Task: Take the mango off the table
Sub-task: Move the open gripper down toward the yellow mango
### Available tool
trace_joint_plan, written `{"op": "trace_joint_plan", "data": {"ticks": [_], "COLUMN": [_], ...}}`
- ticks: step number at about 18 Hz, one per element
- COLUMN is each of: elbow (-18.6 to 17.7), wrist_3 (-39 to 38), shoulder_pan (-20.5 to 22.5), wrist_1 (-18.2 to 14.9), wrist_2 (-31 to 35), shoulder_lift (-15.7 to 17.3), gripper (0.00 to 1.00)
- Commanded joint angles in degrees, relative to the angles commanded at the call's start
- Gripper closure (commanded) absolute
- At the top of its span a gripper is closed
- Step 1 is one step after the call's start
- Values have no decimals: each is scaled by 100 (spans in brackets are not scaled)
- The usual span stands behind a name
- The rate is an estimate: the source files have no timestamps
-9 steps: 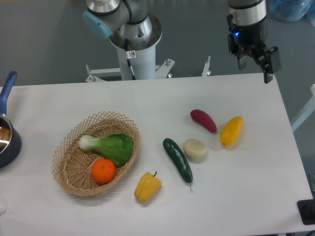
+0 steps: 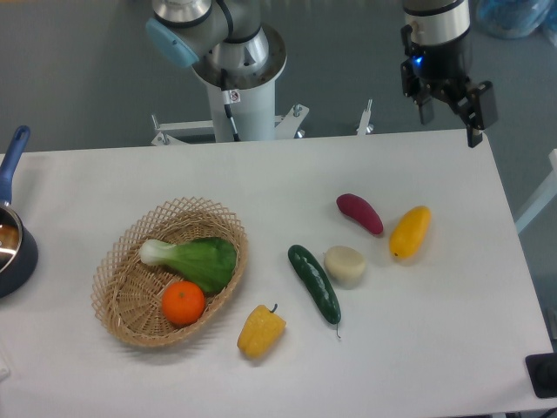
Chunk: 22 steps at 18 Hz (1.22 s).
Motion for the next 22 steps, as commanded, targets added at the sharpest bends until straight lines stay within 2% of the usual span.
{"op": "trace_joint_plan", "data": {"ticks": [4, 8, 12, 17, 22], "elbow": [-53, -62, -149, -457, -290], "wrist_3": [-554, -1046, -1460, -1478, -1487], "shoulder_pan": [53, 26, 44, 491, 694], "wrist_1": [-9, -9, -9, 0, 9], "wrist_2": [-527, -537, -475, -510, -475], "shoulder_lift": [-27, -79, -377, -799, -1388], "gripper": [0, 0, 0, 0, 0]}}
